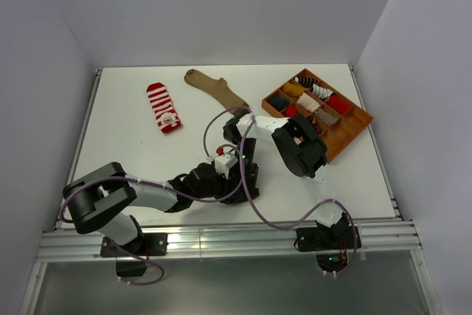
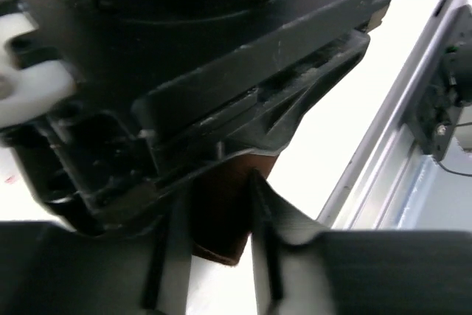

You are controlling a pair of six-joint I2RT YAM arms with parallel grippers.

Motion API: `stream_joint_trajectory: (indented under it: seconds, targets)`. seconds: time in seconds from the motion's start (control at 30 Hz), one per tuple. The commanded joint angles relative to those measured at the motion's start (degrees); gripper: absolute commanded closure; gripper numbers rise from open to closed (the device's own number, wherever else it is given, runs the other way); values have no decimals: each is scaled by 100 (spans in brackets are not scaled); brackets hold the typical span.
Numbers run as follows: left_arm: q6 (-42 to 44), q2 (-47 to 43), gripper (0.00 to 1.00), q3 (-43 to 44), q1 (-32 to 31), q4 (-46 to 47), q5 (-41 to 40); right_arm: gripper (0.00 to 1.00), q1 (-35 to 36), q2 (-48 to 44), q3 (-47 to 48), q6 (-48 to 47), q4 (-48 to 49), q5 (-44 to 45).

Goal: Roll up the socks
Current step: Roll the sock at the center of the board.

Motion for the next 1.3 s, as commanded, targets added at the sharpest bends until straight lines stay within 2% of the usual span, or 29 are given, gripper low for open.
stream_joint_trajectory:
  seconds: [0.0,0.03,0.07,0.2,0.63,1.0,1.27]
  targets:
    - [-133,238,70,-80,-65,721,139,80,21,259,68,11,716,235]
    - [-194,308,74,-98,-65,757,157,80,12,259,68,20,733,235]
    - [-212,335,83,-116,-65,792,174,79,-5,251,68,38,725,209]
    - [-317,458,99,-203,-65,898,253,75,-67,163,68,47,725,86]
    - [-704,616,100,-458,-56,1004,386,57,-348,-101,94,153,725,-222]
    - [-950,836,100,-502,-39,1047,377,51,-682,-531,85,257,804,-477]
    - [-1275,1029,100,-704,269,1487,675,49,-1103,-1023,-11,345,1005,-662]
